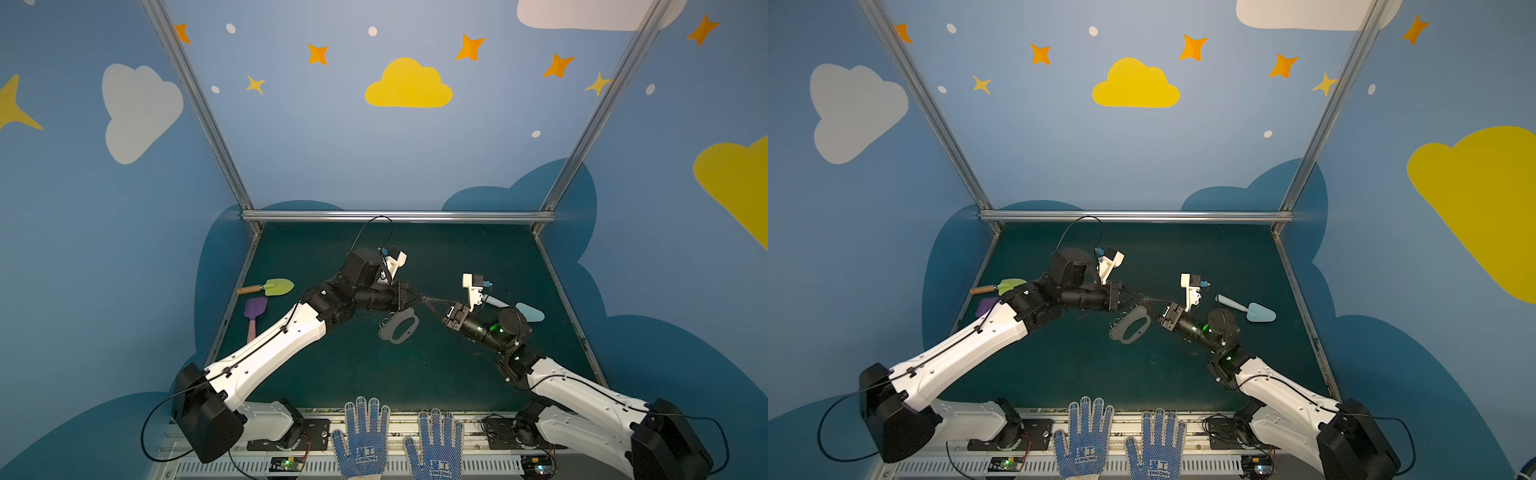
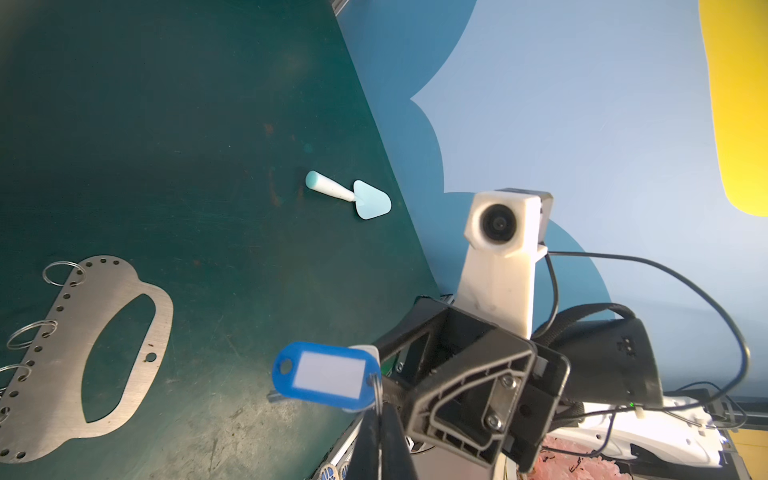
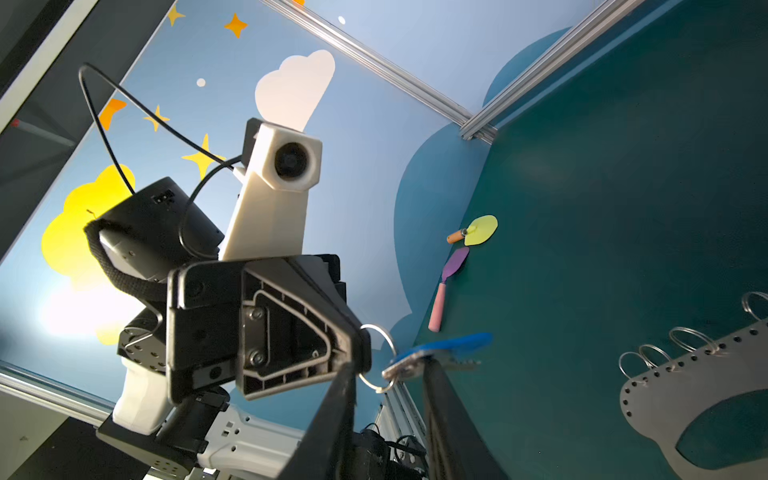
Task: Put the keys on the keyring
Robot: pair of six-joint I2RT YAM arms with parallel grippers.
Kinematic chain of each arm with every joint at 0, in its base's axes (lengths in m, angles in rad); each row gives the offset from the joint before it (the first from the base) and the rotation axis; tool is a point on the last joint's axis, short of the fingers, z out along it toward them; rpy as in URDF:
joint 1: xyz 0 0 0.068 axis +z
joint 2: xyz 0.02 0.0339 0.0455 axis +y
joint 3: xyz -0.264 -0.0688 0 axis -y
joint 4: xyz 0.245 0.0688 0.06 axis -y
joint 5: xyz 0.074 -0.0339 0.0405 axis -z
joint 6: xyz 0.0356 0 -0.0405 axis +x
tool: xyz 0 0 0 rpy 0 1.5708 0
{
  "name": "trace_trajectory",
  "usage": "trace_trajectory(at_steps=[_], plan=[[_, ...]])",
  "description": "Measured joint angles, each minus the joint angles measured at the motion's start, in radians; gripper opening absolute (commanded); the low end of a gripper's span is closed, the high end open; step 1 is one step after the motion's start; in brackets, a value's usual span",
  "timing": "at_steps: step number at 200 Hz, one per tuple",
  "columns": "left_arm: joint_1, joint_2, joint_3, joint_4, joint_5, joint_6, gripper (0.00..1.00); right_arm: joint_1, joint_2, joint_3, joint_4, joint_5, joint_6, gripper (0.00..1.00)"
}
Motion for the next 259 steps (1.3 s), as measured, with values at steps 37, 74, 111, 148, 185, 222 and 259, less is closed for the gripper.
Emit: trace_trajectory(at_steps=[37,74,111,148,185,222,259], plan=[[0.000,-0.007,-0.015,0.014,0.009,0.000,0.04,-0.003,0.025,0.000,0.035,-0.028,0.030,0.27],[0.000,-0.022,-0.028,0.034,0.012,0.000,0.04,-0.006,0.041,0.000,0.075,-0.052,0.047,0.24],[0.000,-0.034,-0.034,0.056,0.031,-0.003,0.04,-0.007,0.042,0.000,0.091,-0.059,0.056,0.15],[0.001,-0.037,-0.043,0.069,0.047,-0.003,0.04,-0.010,0.047,0.000,0.108,-0.063,0.063,0.06],[0.005,-0.047,-0.048,0.074,0.045,-0.003,0.04,-0.013,0.051,0.000,0.130,-0.071,0.064,0.00],[0.005,-0.056,-0.056,0.079,0.048,-0.003,0.04,-0.012,0.043,0.000,0.126,-0.074,0.056,0.25],[-0.001,-0.061,-0.058,0.080,0.050,-0.003,0.04,-0.013,-0.037,0.002,-0.022,-0.053,0.011,0.39]])
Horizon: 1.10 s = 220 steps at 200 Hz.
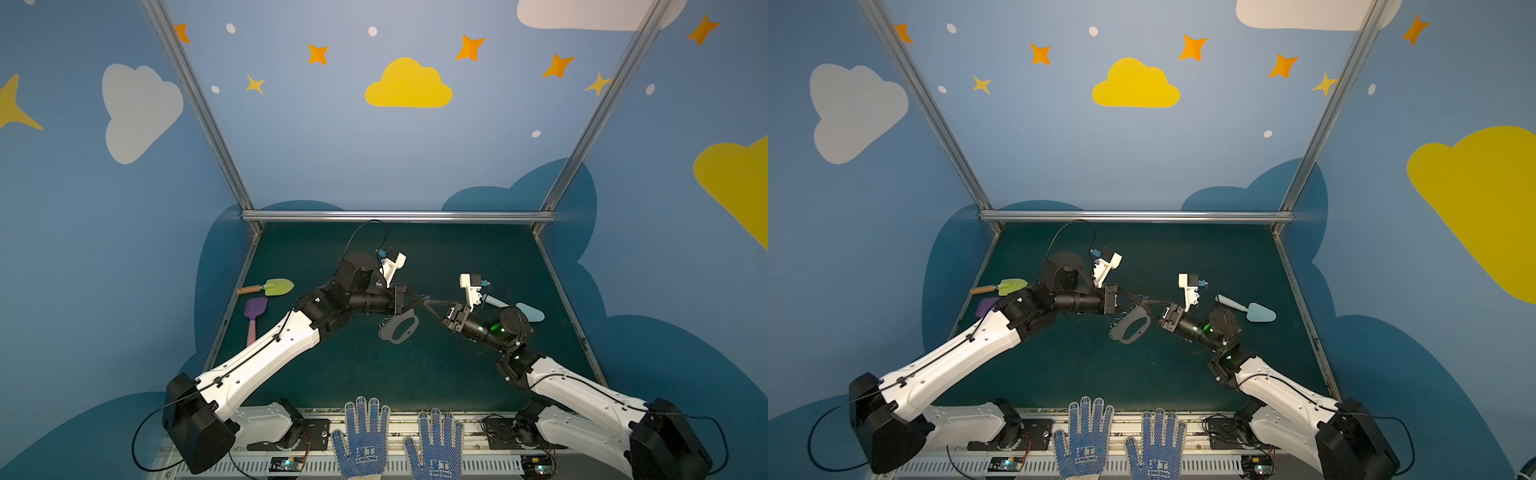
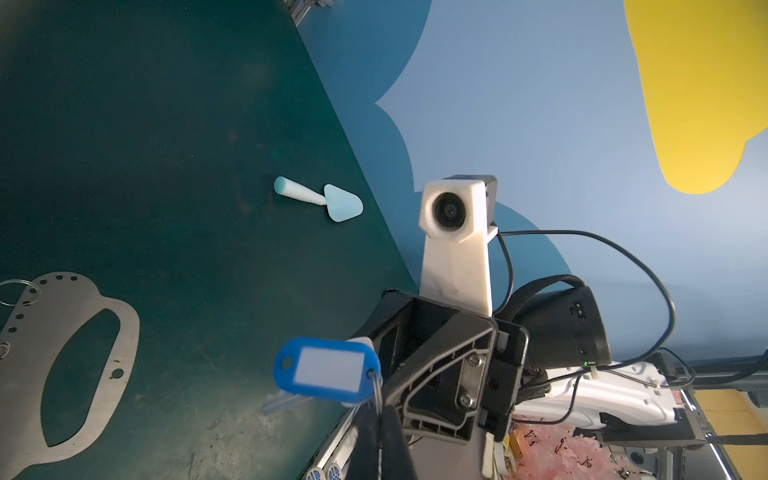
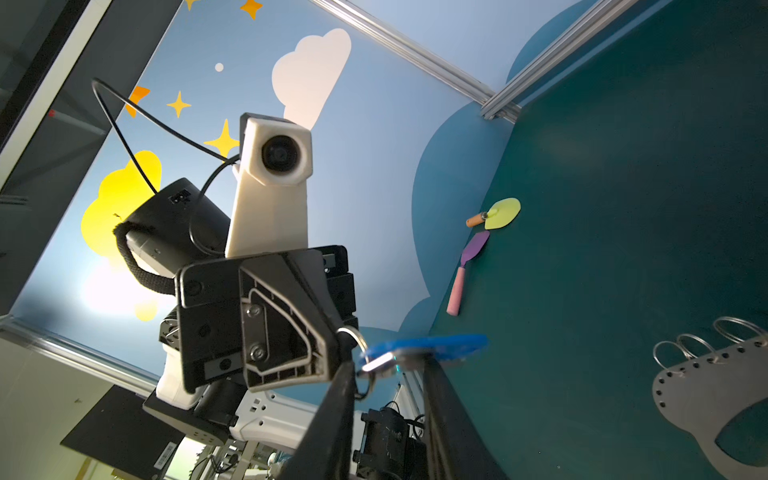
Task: Put the keys on the keyring
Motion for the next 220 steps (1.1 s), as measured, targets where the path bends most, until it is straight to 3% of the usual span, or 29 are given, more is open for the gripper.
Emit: trace_trajectory(at_steps=[29,55,97,168,220], plan=[[0.000,-0.002,0.000,0.002,0.007,0.000,0.04,-0.011,-0.117,-0.001,-0.091,0.027,-0.040,0.41],[0.000,-0.002,-0.001,0.016,0.022,0.000,0.04,-0.027,-0.195,-0.001,-0.134,0.033,-0.081,0.49],[0.000,-0.002,-0.001,0.031,0.045,-0.001,0.04,-0.035,-0.149,-0.001,-0.146,0.011,-0.099,0.54],[-0.011,0.008,-0.001,0.031,0.073,-0.001,0.04,-0.035,-0.046,-0.001,-0.016,-0.062,-0.080,0.54],[-0.012,0.008,-0.001,0.032,0.079,-0.001,0.04,-0.035,-0.040,-0.001,0.065,-0.102,-0.069,0.43]])
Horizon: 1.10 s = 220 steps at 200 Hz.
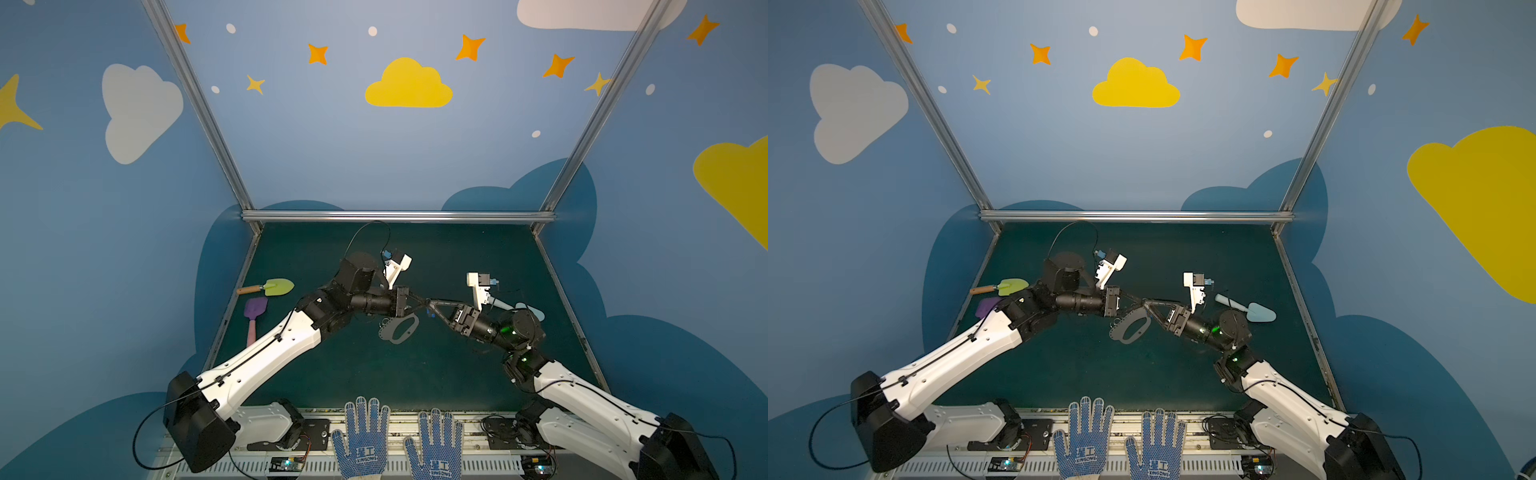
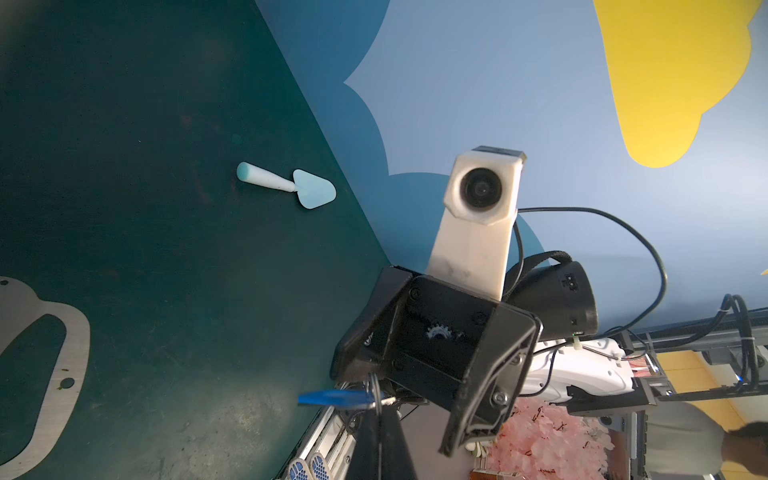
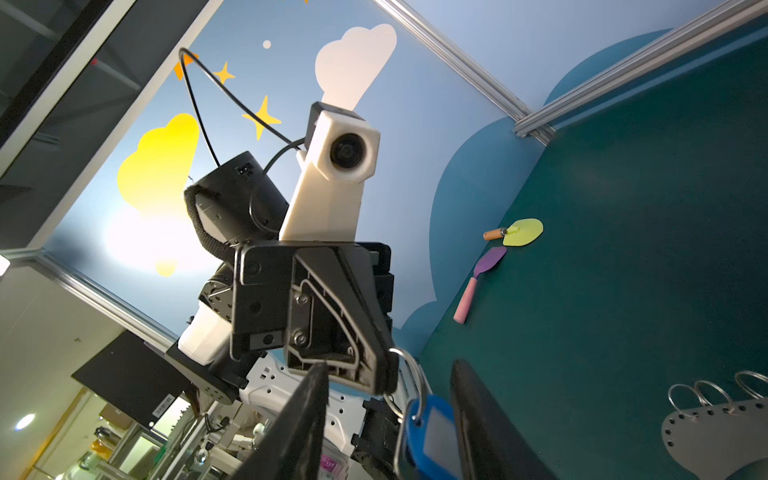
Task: Put the keys on the keyring
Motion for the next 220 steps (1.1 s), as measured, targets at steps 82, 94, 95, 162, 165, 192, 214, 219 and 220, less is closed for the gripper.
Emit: trace_trajectory(at_steps=[82,94,95,162,165,192,214,219,220], plan=[[0.000,0.000,0.000,0.010,0.000,-0.002,0.04,-0.002,0.039,-0.002,0.054,-0.040,0.019,0.35],[0.000,-0.001,0.000,0.013,0.001,-0.003,0.04,-0.002,0.042,-0.002,0.059,-0.046,0.021,0.33],[0.000,-0.001,0.000,0.013,0.001,-0.003,0.04,-0.002,0.042,-0.002,0.059,-0.047,0.021,0.32],[0.003,-0.004,0.000,0.029,0.006,-0.015,0.04,-0.007,0.050,-0.006,0.088,-0.062,0.031,0.17],[0.003,-0.004,0.000,0.029,0.006,-0.016,0.04,-0.008,0.050,-0.006,0.088,-0.062,0.030,0.17],[0.006,-0.008,-0.002,0.031,0.007,-0.016,0.04,-0.014,0.044,-0.007,0.087,-0.068,0.030,0.17],[0.008,-0.012,-0.002,0.040,0.012,-0.016,0.04,-0.022,0.040,-0.009,0.073,-0.071,0.026,0.19],[0.008,-0.013,-0.002,0.042,0.013,-0.016,0.04,-0.023,0.040,-0.010,0.071,-0.072,0.024,0.17],[0.008,-0.013,-0.002,0.042,0.014,-0.016,0.04,-0.024,0.039,-0.011,0.070,-0.072,0.025,0.17]])
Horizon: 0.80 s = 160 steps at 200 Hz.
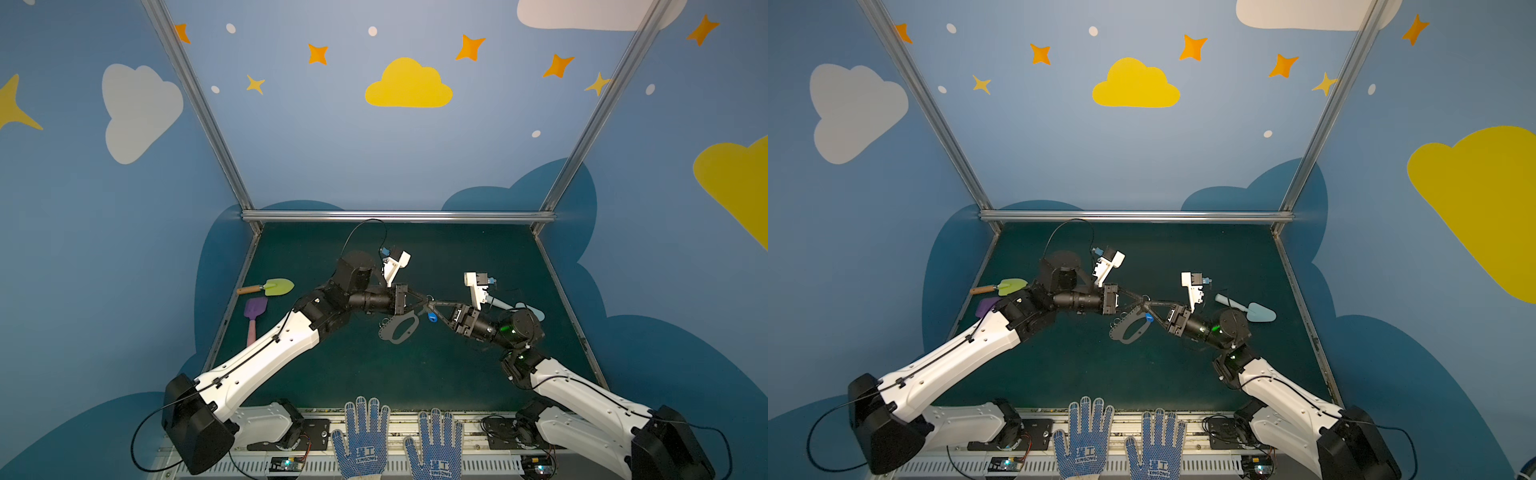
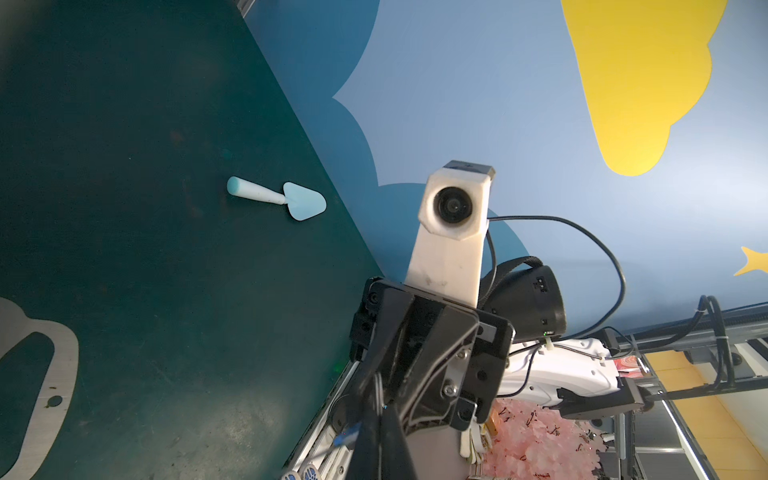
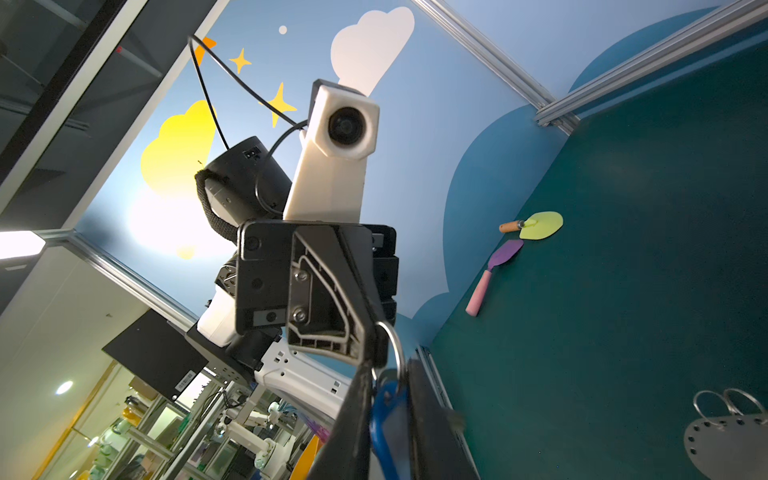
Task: Put the keys on the keyring
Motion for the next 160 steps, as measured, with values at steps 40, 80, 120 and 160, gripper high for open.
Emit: trace_trajectory(at_steps=[40,80,120,160], plan=[[0.005,-0.001,0.000,-0.001,0.006,0.001,0.04,-0.009,-0.018,-0.001,-0.009,-0.005,-0.004,0.03],[0.007,-0.001,-0.002,-0.001,0.012,0.001,0.04,-0.010,-0.024,-0.001,-0.013,-0.014,-0.004,0.06],[0.006,-0.001,-0.002,0.015,0.035,-0.004,0.04,-0.011,-0.026,0.002,-0.058,-0.020,-0.026,0.51],[0.006,-0.001,-0.002,0.019,0.060,-0.014,0.04,-0.021,-0.058,0.002,-0.068,-0.015,-0.038,0.55]])
